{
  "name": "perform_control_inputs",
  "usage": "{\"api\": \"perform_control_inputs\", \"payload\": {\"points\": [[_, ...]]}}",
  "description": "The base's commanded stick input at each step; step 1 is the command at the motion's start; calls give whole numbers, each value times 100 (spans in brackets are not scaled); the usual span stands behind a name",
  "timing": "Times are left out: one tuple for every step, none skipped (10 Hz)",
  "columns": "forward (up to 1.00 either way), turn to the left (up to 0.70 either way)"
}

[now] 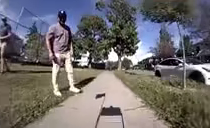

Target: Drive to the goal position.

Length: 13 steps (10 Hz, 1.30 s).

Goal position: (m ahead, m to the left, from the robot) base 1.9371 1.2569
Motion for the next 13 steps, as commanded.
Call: {"api": "perform_control_inputs", "payload": {"points": [[6,-1],[6,-1],[6,-1],[6,-1],[6,-1],[6,-1],[6,-1],[6,-1],[6,-1],[6,-1],[6,-1],[6,-1],[6,-1]]}}
